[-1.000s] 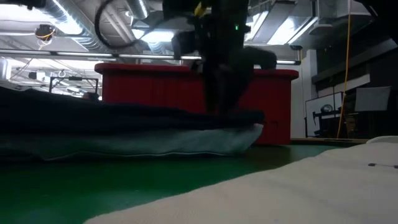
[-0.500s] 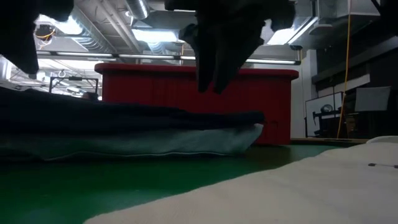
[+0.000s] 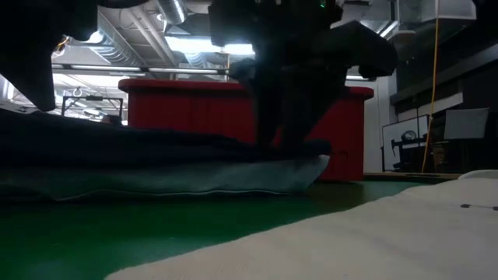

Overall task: Fold Laundry from Bin
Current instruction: Stack the dark blue boxer shorts on top of the blue jeans, then stack the gray shorts on top of the dark blue boxer shorts

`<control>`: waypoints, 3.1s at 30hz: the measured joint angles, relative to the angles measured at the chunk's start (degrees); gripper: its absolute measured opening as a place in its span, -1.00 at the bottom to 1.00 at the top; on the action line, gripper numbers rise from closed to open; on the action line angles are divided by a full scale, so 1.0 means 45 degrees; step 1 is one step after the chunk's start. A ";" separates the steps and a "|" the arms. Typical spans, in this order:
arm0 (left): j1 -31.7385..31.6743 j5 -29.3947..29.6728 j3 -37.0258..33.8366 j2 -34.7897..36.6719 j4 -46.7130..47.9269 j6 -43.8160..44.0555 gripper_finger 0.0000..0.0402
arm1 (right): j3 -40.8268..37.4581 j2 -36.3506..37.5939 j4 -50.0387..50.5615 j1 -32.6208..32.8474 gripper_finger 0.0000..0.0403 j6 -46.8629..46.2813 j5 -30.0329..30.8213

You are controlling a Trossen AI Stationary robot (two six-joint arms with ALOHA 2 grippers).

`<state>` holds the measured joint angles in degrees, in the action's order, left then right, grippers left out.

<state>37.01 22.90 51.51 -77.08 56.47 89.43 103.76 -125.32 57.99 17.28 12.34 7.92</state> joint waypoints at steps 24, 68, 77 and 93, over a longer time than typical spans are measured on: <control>0.0029 0.0064 0.0000 0.0786 0.0680 -0.0344 -1.00 | 0.0379 0.1058 0.1806 -0.0010 -0.07 -0.0020 -0.0384; -0.3229 0.3463 0.0000 0.1559 -0.5809 -0.8344 -0.36 | 0.1886 0.5255 0.0171 -0.7828 -0.07 0.1132 0.1569; -0.3366 0.3463 0.0000 0.1559 -0.5916 -0.8344 -0.24 | 0.1886 0.4813 -0.2299 -1.0984 -0.07 0.0925 0.1250; -0.3366 0.3468 0.0000 0.1559 -0.5901 -0.8344 -0.24 | 0.1872 0.1721 -0.5263 -1.3472 -0.07 -0.3743 -0.2114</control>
<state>21.87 38.50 51.51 -70.06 29.91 51.88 112.18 -117.57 34.31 -43.35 -4.51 -1.59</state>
